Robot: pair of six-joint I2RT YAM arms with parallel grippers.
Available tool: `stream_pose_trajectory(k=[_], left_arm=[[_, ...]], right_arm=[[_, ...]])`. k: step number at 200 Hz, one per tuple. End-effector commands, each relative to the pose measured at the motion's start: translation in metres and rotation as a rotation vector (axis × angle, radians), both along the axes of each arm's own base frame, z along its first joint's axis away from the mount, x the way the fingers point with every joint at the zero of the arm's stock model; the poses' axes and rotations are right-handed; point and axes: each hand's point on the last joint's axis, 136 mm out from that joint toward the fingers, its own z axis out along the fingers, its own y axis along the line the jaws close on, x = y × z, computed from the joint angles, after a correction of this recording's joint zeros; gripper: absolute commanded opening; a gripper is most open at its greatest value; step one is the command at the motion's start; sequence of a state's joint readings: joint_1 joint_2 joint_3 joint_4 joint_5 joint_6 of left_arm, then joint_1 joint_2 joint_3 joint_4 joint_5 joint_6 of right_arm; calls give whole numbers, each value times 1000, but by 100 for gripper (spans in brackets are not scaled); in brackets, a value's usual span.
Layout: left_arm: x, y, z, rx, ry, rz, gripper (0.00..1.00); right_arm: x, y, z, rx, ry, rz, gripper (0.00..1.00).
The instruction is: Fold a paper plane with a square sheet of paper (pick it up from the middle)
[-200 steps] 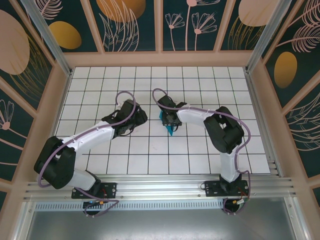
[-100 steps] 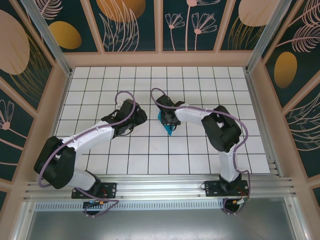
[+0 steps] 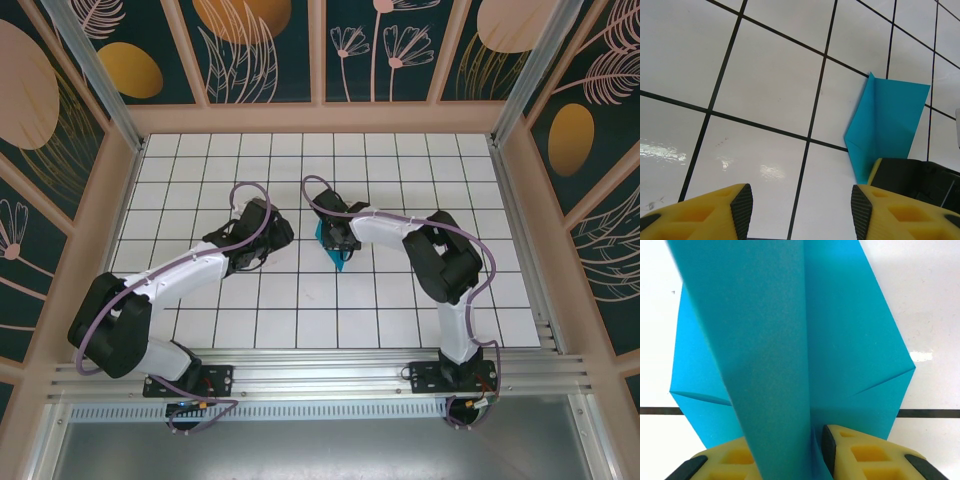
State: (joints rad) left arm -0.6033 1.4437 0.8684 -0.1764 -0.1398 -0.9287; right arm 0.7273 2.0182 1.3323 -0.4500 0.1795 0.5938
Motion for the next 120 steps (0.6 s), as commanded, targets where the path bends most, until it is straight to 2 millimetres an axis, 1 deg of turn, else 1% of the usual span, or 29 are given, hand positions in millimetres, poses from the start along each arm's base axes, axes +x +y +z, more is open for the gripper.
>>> stream_pose_trajectory(k=[1,30,54,63,75,100,120], left_arm=[[6,5,15,-2,-52,16,58],[11,6,20,-8,-80,30,58],[12,6,24,-8,-98,27,58],[12,6,23,-5,-97,27,58],[11,5,21,-4,-90,21,58],[11,8,18,2,-92,31,58],[11,12,17,10,-89,46,58]], right_arm=[[-24,-16,-45,-41,116,-20,31],[-24,-16,-43,-52,115,-17,31],[-17,-21,-30,-78,83,-15,31],[-16,-18,-27,-65,75,-7,31],[-16,-19,-31,-49,81,-10,32],[-22,-22,-47,-43,121,-21,32],[-23,-20,-49,-32,132,-17,32]])
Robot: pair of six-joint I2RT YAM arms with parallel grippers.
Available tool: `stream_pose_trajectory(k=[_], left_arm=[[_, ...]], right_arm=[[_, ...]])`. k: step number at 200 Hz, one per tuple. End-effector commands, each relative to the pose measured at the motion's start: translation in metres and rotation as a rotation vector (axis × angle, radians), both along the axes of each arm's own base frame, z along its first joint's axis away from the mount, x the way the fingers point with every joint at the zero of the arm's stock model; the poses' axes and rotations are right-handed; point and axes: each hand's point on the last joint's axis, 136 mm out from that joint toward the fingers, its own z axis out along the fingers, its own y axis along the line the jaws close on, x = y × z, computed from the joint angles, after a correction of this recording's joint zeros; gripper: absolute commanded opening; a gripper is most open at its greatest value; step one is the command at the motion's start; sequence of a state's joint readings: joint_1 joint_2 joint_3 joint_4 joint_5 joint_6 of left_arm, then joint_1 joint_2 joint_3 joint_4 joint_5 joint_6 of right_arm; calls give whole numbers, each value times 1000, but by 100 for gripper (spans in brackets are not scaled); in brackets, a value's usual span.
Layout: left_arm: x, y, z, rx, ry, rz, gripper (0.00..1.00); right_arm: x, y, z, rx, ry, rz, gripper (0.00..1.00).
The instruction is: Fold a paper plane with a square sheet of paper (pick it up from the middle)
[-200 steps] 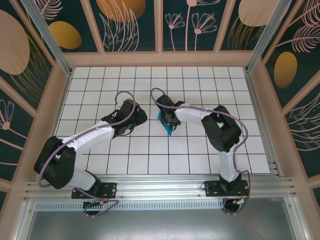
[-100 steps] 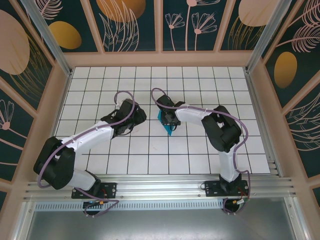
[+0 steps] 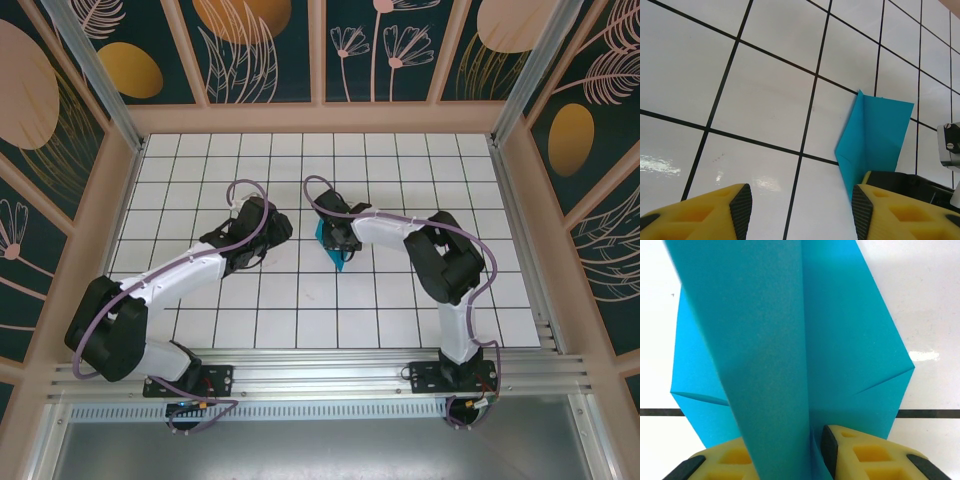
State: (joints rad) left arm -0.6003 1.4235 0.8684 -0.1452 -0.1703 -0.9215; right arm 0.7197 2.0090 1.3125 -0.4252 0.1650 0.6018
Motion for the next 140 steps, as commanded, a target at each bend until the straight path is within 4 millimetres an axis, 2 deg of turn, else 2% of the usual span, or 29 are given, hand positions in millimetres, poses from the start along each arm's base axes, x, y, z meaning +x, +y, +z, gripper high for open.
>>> stream_pose_trajectory(k=[1,27,58,74,95,114,128,140], left_arm=[[3,9,4,16,-32,26,58],[3,17,14,39,-64,42,59],[0,34,22,66,-120,81,65],[1,43,27,90,-144,110,66],[4,51,34,114,-172,137,68],[8,56,41,145,-198,156,70],[11,66,48,187,-219,185,70],[11,78,56,230,-248,221,75]], right_arm=[[-24,-19,-49,-55,134,-6,32],[-14,-11,-22,-25,85,2,35],[-1,-1,35,50,-21,6,45],[3,2,66,94,-84,12,47],[5,-6,100,113,-158,-6,53],[5,-17,124,113,-218,-27,55],[7,-39,148,83,-322,-93,56],[7,-60,166,92,-407,-136,61]])
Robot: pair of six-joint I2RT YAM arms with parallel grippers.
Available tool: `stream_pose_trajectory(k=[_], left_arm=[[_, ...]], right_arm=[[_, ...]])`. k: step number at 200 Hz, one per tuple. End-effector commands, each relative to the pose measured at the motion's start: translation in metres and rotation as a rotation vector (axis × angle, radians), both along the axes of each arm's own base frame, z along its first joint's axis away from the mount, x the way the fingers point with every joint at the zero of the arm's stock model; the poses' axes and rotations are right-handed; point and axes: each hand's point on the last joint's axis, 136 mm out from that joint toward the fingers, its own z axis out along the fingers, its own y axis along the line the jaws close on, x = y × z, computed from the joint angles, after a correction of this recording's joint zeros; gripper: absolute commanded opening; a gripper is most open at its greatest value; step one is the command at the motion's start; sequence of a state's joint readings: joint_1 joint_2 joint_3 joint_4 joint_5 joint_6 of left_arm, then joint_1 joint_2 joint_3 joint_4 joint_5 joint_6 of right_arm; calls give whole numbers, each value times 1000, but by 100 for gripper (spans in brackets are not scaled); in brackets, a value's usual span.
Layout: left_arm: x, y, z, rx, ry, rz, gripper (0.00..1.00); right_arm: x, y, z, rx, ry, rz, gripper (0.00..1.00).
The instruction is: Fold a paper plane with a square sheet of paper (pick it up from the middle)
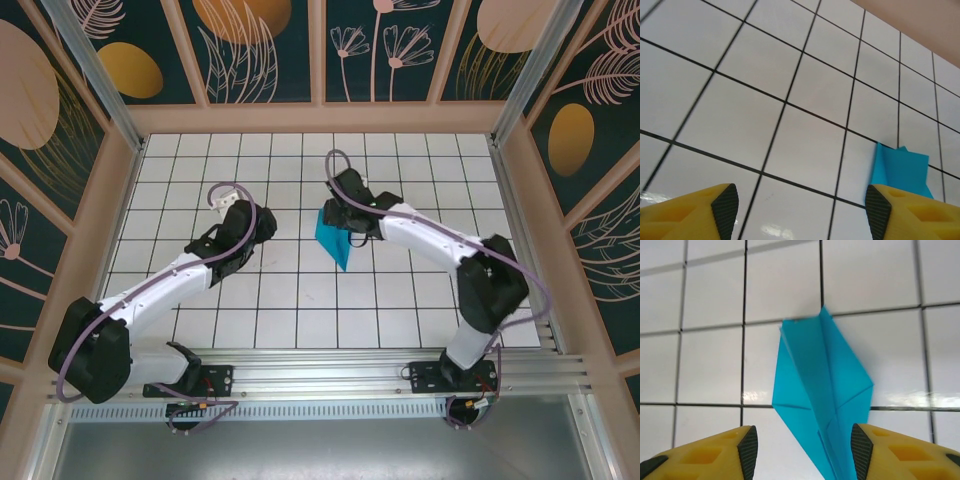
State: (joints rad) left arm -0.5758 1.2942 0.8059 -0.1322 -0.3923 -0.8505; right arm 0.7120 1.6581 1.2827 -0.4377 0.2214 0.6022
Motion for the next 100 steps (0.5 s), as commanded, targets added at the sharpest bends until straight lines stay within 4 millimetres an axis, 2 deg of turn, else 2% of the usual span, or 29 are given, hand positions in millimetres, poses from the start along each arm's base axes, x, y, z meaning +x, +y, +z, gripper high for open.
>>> stream_pose_trajectory(k=[1,12,30,35,44,53,66,79,100], left_arm=[[7,26,26,98,-88,82,76],[8,37,33,133,-122,100,80],[10,61,46,190,-177,171,98],[12,68,49,203,-192,193,99],[15,84,53,217,-206,240,99],[18,103,55,240,-214,301,98],[22,129,56,296,-194,367,98],[23,151,58,372,-194,415,99],[31,168,45,402,-243,387,98]], right_arm=[[0,-51,28,-60,-137,-125,61],[1,-77,42,-55,-193,-198,62],[5,-135,54,-95,-276,-360,63],[5,-145,56,-106,-302,-386,63],[8,-184,56,-153,-348,-508,64],[10,-211,51,-192,-375,-565,66],[14,-234,39,-267,-399,-542,67],[14,-263,24,-322,-411,-599,69],[20,-283,-6,-360,-406,-575,69]])
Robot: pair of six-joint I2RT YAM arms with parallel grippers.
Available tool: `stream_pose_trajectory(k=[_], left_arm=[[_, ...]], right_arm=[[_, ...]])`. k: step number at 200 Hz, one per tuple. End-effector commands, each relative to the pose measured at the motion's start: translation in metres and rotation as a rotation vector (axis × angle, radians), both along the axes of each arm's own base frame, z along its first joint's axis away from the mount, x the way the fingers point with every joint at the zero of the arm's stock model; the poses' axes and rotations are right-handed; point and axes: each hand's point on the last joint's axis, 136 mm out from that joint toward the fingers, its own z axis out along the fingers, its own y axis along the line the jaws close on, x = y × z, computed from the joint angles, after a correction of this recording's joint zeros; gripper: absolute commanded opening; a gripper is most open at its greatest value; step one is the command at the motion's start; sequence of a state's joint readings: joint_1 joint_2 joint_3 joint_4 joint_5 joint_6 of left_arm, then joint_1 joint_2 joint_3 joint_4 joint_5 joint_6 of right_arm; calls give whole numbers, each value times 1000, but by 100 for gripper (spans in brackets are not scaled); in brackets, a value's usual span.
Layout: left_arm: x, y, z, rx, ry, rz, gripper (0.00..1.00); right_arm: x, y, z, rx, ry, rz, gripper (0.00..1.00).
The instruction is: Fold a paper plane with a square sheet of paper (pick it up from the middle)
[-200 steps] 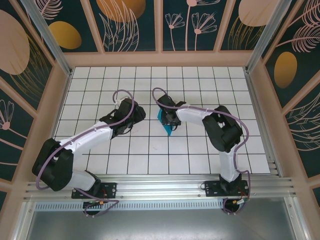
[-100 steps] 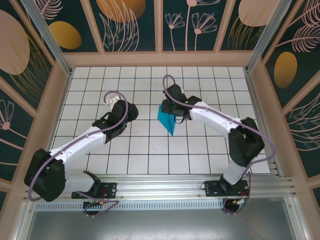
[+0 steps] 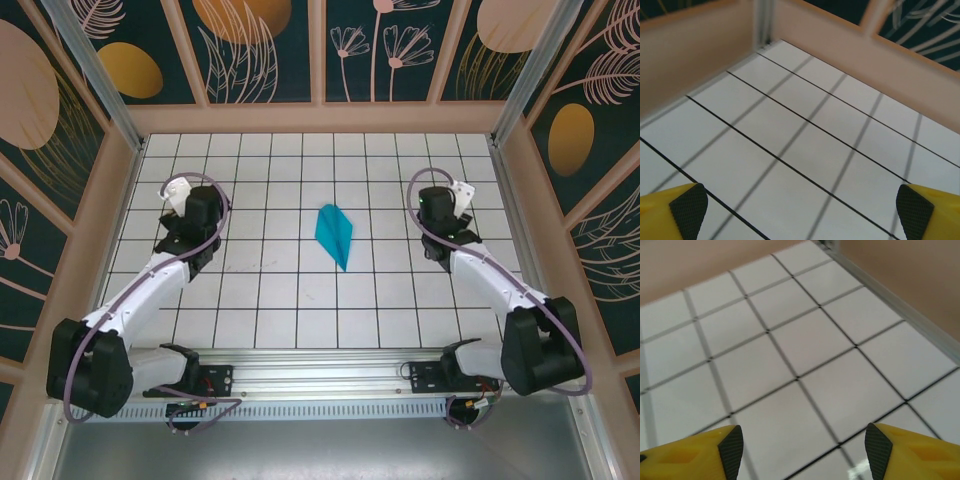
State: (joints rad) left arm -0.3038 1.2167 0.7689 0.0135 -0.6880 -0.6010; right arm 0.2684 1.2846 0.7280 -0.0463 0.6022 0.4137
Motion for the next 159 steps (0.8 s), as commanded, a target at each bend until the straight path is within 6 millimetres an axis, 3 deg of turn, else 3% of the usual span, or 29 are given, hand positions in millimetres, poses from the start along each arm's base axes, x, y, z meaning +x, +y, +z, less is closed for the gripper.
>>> stream_pose_trajectory(k=[1,18,43,59,70,80,105,137,139,141,143,159], left_arm=[[6,23,-7,118,-25,4,98],[12,29,-18,161,-27,-21,98],[22,29,-42,252,4,-61,99],[27,21,-41,275,-49,-117,99],[32,14,-45,311,-37,-177,98],[34,14,-41,352,-53,-187,99],[27,20,-28,371,-147,-197,98],[14,21,-8,370,-307,-233,98],[14,22,-8,367,-306,-228,98],[14,23,-9,364,-302,-227,99],[15,24,-9,361,-300,-225,99],[20,26,-13,327,-275,-215,98]], right_arm=[[15,-23,-6,-98,-73,3,69],[25,-23,-25,-132,-90,64,68],[37,-5,-23,-142,-192,196,68],[36,-1,-34,-191,-209,262,67],[33,3,-28,-210,-253,314,66],[25,11,-23,-197,-325,404,67],[9,-3,-23,-97,-407,431,67],[12,-8,-32,-59,-403,435,69],[12,-8,-33,-57,-396,431,74],[12,-8,-33,-57,-393,429,91],[13,-9,-32,-58,-397,428,97],[12,-8,-30,-61,-405,429,99]])
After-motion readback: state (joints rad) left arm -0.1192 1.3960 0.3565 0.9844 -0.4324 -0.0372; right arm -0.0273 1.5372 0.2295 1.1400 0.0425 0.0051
